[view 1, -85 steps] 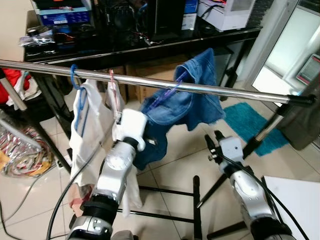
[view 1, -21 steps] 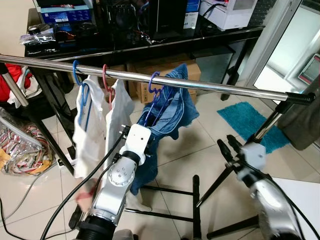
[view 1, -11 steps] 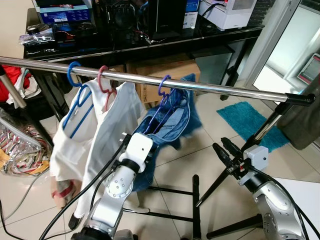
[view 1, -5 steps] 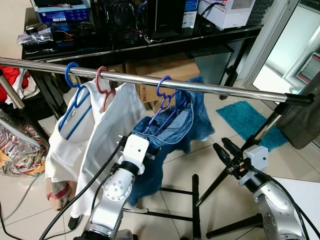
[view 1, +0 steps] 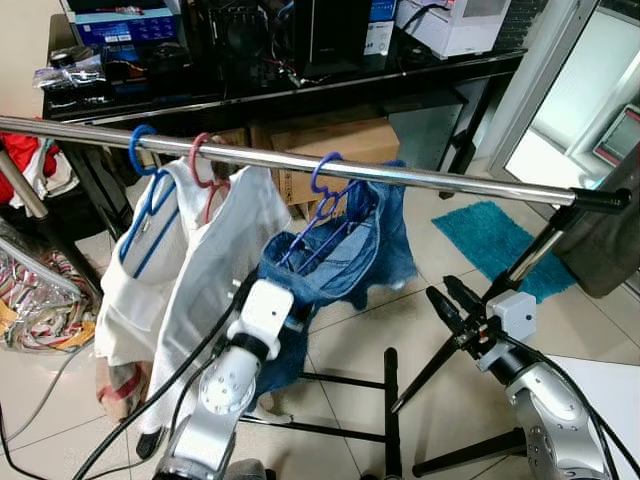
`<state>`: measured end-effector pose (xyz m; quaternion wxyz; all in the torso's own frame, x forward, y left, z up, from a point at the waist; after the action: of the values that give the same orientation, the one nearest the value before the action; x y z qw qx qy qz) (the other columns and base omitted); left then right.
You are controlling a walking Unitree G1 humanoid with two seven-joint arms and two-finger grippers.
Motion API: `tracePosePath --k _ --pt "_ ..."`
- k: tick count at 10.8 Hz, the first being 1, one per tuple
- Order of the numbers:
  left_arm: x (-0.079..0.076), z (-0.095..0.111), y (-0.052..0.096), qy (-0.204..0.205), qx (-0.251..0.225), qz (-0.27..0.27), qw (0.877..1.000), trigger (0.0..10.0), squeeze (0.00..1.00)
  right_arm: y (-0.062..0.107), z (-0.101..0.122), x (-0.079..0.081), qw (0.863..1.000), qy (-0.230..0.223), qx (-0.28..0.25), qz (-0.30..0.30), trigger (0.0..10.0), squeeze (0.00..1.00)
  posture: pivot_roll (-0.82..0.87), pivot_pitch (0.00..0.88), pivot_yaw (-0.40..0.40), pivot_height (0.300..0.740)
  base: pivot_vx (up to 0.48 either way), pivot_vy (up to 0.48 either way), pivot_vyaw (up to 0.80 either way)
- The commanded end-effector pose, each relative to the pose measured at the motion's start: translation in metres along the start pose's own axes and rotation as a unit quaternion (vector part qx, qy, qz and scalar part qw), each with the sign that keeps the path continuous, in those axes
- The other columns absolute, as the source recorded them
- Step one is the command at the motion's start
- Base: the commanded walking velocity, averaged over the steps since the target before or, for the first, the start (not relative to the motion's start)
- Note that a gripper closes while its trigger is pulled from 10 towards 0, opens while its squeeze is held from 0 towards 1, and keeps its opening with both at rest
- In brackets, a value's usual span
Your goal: Hang hanger
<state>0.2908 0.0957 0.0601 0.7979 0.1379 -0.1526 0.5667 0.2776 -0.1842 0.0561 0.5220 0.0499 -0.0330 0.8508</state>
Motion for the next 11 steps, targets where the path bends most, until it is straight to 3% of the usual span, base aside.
tracePosePath --k 1,5,11 --pt "-0.005 -0.002 0.002 -0.008 0.004 -0.007 1.000 10.0 0.00 0.006 0.000 -0.004 1.000 0.006 0.007 -0.006 10.0 0.00 0.20 0.026 -0.041 0.740 0.000 0.000 0.00" --pt "-0.004 -0.004 0.018 -0.036 -0.017 0.001 0.999 10.0 0.00 0.010 -0.001 -0.006 1.000 0.012 0.014 -0.005 10.0 0.00 0.19 0.024 -0.045 0.740 0.000 0.000 0.00" --pt "-0.017 -0.044 0.050 -0.016 0.029 -0.022 0.999 10.0 0.00 0.012 -0.009 -0.001 1.000 0.009 0.027 0.004 10.0 0.00 0.21 0.033 -0.051 0.740 0.000 0.000 0.00"
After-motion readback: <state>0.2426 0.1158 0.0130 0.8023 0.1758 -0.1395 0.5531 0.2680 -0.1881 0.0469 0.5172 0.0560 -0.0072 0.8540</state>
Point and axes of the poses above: a point about 5 cm out from each wrist's last joint towards the gripper, its own y axis pointing back from the gripper into the wrist, its own z axis along the axis of the wrist's last joint, x = y × z, the point moved 4 cm from there along -y, pointing out of the wrist towards the gripper, and after that the axes turned 8 degrees about -y, right-handed, at the moved point
